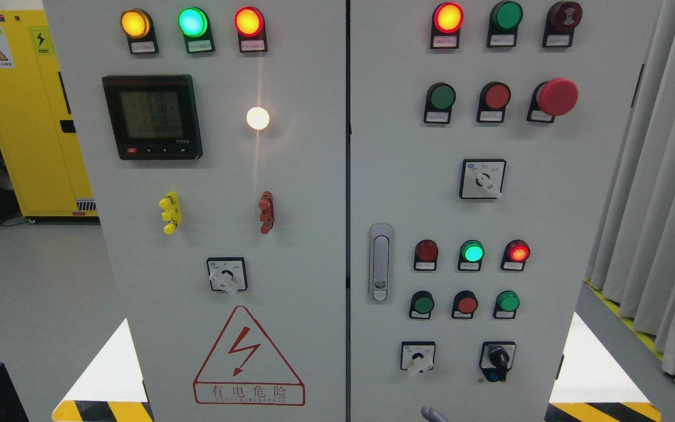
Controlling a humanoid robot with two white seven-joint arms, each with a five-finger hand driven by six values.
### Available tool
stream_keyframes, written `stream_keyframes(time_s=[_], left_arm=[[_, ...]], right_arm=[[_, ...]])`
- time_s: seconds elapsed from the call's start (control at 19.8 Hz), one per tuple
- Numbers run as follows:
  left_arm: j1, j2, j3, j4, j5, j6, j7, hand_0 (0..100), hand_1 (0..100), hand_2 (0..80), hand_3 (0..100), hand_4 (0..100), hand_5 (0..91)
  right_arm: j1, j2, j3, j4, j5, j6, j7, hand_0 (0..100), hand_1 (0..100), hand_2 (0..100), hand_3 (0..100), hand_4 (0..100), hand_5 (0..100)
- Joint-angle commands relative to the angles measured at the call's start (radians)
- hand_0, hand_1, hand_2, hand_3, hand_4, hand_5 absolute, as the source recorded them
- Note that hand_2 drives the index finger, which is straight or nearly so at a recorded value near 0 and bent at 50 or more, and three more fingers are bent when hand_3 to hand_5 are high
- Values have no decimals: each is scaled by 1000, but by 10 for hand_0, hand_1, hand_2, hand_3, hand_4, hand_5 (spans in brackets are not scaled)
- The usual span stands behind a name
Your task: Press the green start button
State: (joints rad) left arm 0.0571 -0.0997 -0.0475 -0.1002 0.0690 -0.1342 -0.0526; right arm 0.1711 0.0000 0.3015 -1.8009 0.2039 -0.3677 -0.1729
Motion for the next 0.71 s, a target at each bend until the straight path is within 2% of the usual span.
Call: stream_keyframes(time_s=[0.0, 0.25, 0.35, 0.45, 0.51, 0.61, 0.66], left_arm=[[0, 0, 0, 1, 0, 1, 0, 120, 556, 0, 0, 0, 0], [1, 0, 0, -1, 0, 1, 0, 120, 556, 0, 0, 0, 0], [0, 0, 0, 1, 0, 1, 0, 120, 556, 0, 0, 0, 0], [0, 0, 0, 1, 0, 1, 0, 120, 556, 0, 0, 0, 0], [0, 0, 0, -1, 0, 1, 0, 120, 556, 0, 0, 0, 0], [0, 0, 0, -1, 0, 1, 0, 120, 556, 0, 0, 0, 0], [0, 0, 0, -1, 0, 1, 0, 120, 556, 0, 0, 0, 0]], right_arm=[[-2, -15, 1, 0, 0, 1, 6, 379, 624, 0, 173, 237, 176], [-8, -15, -2, 0, 15, 3, 9, 380, 624, 0, 172, 239, 177], [-33, -17, -8, 5, 89, 4, 10, 368, 629, 0, 174, 249, 184], [-56, -15, -31, 2, 172, 4, 7, 324, 693, 0, 205, 297, 241], [-62, -15, -53, 0, 216, 4, 9, 362, 723, 0, 224, 320, 269], [-90, -14, -94, -3, 349, 4, 6, 446, 781, 0, 330, 438, 402], [-97, -14, -116, -6, 408, 4, 6, 458, 803, 0, 401, 529, 517]])
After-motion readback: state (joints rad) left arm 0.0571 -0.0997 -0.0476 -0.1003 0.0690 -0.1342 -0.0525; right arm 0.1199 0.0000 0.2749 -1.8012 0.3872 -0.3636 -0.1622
